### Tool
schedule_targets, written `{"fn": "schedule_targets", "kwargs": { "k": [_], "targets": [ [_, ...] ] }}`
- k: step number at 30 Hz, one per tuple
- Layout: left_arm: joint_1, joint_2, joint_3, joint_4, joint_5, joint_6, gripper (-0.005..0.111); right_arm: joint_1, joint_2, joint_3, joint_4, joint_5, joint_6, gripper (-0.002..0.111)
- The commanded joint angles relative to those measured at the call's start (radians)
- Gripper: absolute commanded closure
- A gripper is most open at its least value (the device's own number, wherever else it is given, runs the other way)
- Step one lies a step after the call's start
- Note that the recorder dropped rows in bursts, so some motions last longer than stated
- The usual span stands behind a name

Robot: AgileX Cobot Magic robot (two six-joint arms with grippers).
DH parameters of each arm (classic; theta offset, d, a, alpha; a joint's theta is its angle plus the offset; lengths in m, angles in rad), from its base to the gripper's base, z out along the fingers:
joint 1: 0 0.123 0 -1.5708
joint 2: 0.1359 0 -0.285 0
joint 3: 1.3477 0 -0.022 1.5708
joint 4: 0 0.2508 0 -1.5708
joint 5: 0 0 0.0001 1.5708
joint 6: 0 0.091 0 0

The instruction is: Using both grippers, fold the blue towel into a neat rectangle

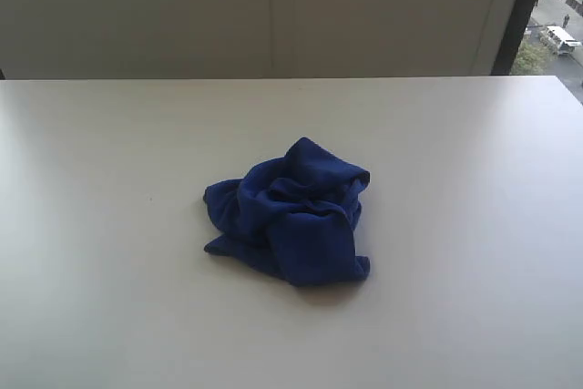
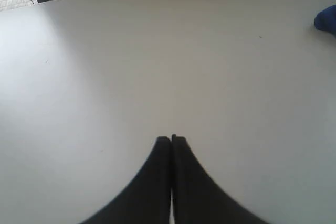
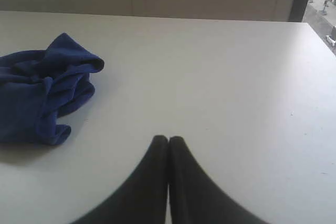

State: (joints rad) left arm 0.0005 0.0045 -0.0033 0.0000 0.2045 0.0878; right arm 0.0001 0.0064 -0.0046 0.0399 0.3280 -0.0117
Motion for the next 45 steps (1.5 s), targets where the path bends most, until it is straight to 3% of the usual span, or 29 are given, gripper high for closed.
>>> {"fn": "schedule_targets", "kwargs": {
  "k": [1, 15, 22, 28, 31, 35, 42, 45],
  "targets": [
    [0.003, -0.005, 0.003, 0.0, -0.002, 0.005, 0.107, 0.003, -0.006, 0.005, -0.007, -0.015, -0.012, 0.108],
    [0.003, -0.005, 0.003, 0.0, -0.084, 0.033, 0.107, 0.003, -0.006, 0.005, -0.007, -0.015, -0.012, 0.108],
    [0.003, -0.005, 0.003, -0.031, -0.127, -0.135, 0.107, 0.003, -0.006, 0.005, -0.007, -0.015, -0.012, 0.108],
    [0.003, -0.005, 0.003, -0.031, -0.165, -0.137, 0.107, 0.003, -0.006, 0.005, -0.007, -0.015, -0.012, 0.108],
    [0.003, -0.005, 0.003, -0.031, -0.257, -0.156, 0.107, 0.003, -0.006, 0.005, -0.007, -0.015, -0.012, 0.108],
    [0.003, -0.005, 0.003, -0.031, -0.411, -0.304, 0.107, 0.003, -0.006, 0.005, -0.007, -0.015, -0.012, 0.108],
    [0.003, -0.005, 0.003, -0.031, -0.658, -0.311, 0.107, 0.003, -0.006, 0.005, -0.007, -0.015, -0.012, 0.108],
    [0.003, -0.005, 0.003, -0.014, -0.708, -0.455, 0.107, 0.003, -0.006, 0.005, -0.007, -0.015, -0.012, 0.108]
  ]
}}
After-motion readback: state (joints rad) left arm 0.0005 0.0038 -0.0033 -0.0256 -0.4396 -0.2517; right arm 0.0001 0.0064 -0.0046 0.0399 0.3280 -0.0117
